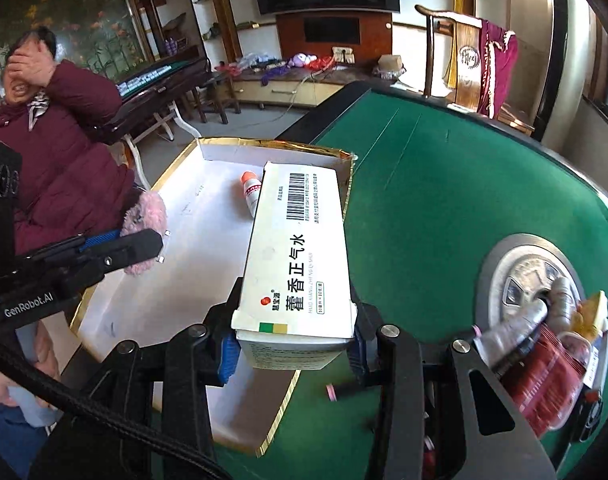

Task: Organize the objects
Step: 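Carry the plush and the white box into the white tray and release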

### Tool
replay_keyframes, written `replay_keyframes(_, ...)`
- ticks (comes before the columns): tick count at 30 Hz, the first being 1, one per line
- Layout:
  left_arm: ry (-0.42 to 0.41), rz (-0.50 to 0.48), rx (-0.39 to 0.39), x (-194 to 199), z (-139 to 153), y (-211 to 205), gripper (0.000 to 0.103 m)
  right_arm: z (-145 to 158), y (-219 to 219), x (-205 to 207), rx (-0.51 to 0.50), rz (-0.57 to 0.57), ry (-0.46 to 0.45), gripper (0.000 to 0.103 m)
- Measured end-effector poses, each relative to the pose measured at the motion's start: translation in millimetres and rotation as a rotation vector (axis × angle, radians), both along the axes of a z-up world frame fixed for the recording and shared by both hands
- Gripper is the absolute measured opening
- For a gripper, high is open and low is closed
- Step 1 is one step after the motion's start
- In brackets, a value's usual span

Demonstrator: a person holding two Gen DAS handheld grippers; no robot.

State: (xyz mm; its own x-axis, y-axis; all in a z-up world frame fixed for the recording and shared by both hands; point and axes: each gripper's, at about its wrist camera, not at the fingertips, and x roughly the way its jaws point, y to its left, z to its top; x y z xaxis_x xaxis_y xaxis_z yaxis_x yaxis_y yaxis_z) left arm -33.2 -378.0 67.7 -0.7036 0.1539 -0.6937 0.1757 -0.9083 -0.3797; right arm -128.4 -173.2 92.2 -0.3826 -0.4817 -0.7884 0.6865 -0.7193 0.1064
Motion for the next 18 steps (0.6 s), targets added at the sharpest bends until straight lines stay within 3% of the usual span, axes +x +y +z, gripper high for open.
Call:
replay_keyframes(2, -0.033, 0.033, -0.029, -15, -8, -8, 0.03, -8, -12, -10, 0.006, -0.026, -0.013, 0.041)
replay_keyframes(5, -0.068, 0.06, -0.003, -36, -20, -18, 0.03, -16, -31, -21, 0.034, -0.058, -0.015, 0.041)
replay_keyframes(15, -0.131, 0.158, 0.021, -68, -50, -38, 0.03, -38, -71, -23, 0.213, -0.132, 0.159, 0.04)
replay_keyframes(18, -0.134, 0.181, 0.028, -69, -57, -41, 0.031, -42, -72, -23, 0.219, -0.14, 0.152, 0.041)
